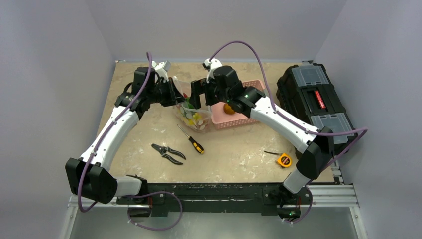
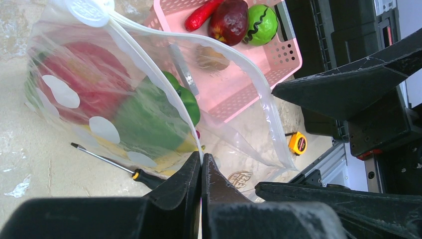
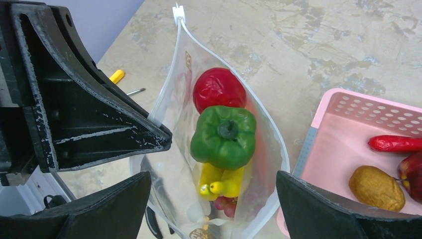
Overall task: Place the food in the zip-top bag and seal the zipper
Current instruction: Place the fake vegetable in the zipper food storage bag, then pick up the fake fruit from the bin.
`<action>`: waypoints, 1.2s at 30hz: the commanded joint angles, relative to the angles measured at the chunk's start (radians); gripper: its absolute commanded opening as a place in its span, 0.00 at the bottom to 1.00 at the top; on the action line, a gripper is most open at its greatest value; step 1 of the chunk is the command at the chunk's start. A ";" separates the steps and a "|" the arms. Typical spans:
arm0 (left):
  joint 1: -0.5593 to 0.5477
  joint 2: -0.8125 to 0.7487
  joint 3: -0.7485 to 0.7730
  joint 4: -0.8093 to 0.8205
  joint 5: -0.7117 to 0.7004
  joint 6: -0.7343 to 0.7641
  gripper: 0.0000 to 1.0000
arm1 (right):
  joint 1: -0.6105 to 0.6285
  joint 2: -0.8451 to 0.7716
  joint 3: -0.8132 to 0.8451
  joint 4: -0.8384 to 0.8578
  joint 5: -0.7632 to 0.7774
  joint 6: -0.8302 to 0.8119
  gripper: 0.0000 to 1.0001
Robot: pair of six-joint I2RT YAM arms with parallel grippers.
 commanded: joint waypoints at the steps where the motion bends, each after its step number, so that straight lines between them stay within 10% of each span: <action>1: 0.001 -0.029 0.027 0.045 0.013 0.000 0.00 | 0.005 -0.087 -0.002 0.023 0.063 -0.018 0.97; 16: 0.001 -0.028 0.027 0.045 0.016 -0.002 0.00 | -0.201 -0.404 -0.358 0.195 0.409 0.215 0.94; 36: 0.001 -0.026 0.027 0.043 0.018 -0.002 0.00 | -0.298 0.135 -0.328 0.145 0.178 0.171 0.97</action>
